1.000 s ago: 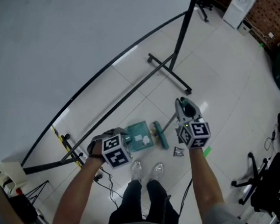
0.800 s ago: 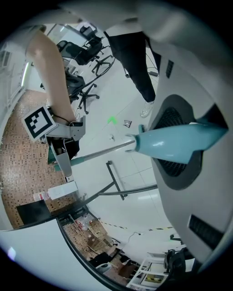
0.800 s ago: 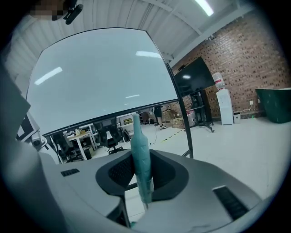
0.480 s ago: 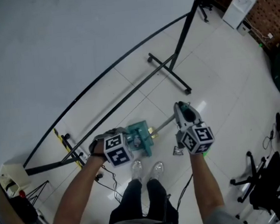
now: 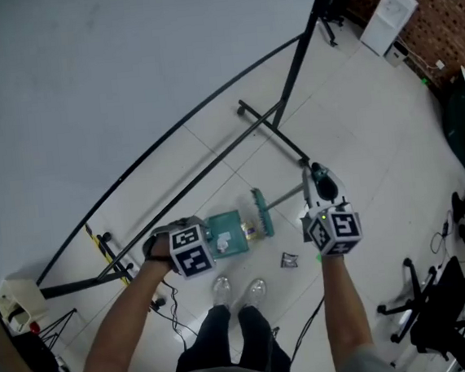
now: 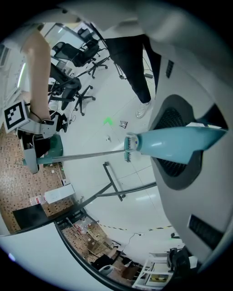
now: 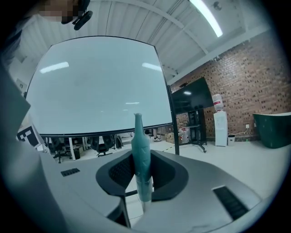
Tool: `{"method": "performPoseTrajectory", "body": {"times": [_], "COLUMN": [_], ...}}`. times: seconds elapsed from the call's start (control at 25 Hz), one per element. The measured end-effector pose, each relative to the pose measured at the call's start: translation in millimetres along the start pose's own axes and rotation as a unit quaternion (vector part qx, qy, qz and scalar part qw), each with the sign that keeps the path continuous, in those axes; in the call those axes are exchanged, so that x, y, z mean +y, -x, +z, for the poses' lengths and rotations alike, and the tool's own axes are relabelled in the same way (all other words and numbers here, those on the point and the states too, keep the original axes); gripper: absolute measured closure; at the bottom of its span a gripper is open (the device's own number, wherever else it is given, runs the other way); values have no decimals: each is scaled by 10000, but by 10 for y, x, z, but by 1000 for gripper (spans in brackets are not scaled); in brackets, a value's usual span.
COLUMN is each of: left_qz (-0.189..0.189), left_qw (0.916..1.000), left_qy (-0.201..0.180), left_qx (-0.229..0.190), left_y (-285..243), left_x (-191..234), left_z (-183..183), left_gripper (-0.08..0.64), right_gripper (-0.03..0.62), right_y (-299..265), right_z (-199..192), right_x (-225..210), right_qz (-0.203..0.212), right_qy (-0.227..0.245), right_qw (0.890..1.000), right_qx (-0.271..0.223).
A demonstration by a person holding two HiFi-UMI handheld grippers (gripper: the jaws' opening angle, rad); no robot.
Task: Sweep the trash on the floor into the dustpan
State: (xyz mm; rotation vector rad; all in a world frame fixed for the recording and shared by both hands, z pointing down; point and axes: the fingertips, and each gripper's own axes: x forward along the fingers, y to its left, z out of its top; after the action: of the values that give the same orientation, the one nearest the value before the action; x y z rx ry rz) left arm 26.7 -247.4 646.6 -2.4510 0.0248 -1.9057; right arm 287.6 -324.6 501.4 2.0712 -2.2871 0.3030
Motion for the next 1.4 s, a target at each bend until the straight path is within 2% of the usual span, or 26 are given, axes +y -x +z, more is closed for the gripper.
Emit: {"method": "performPoseTrajectory", "body": {"times": [0.12, 0.24, 0.36, 0.6, 0.72, 0.84, 1.04, 1.2, 1.4], "left_qz": [-35, 2, 10, 24, 6, -16, -171, -420, -621], "left_qw": [10000, 9999, 9998, 9996, 9995, 9993, 9973, 9940, 9885], "left_qy": [51, 22, -22, -68, -87, -145, -436, -689, -1184], "left_qx": [-51, -168, -214, -272, -313, -358, -569, -732, -711], "left_y": [-33, -41, -40, -32, -14, 29, 6, -10, -71], "left_x": [2, 29, 51, 83, 53, 21, -49, -157, -362], "left_z": [-22, 25, 71, 101, 115, 119, 160, 267, 678], "left_gripper": [457, 457, 457, 457, 457, 457, 457, 457, 457], "right_gripper": [514, 511, 512, 505, 503, 505, 518, 519, 520], "right_y": [-159, -303, -385, -373, -312, -237, 151, 802, 1567], "right_z": [-248, -426, -528, -544, -545, -481, -241, 1, 200], "right_x": [34, 98, 146, 115, 131, 178, 28, -248, -655], "right_qz": [-104, -99, -19, -237, -282, -240, -399, -776, -1477], "right_qy": [-7, -214, -575, -1446, -1656, -1664, -1129, -1162, -1049], "right_qw": [9999, 9997, 9983, 9892, 9858, 9857, 9927, 9892, 9811], "right_qx": [119, 108, 77, -4, -38, -114, -136, -440, -677]}}
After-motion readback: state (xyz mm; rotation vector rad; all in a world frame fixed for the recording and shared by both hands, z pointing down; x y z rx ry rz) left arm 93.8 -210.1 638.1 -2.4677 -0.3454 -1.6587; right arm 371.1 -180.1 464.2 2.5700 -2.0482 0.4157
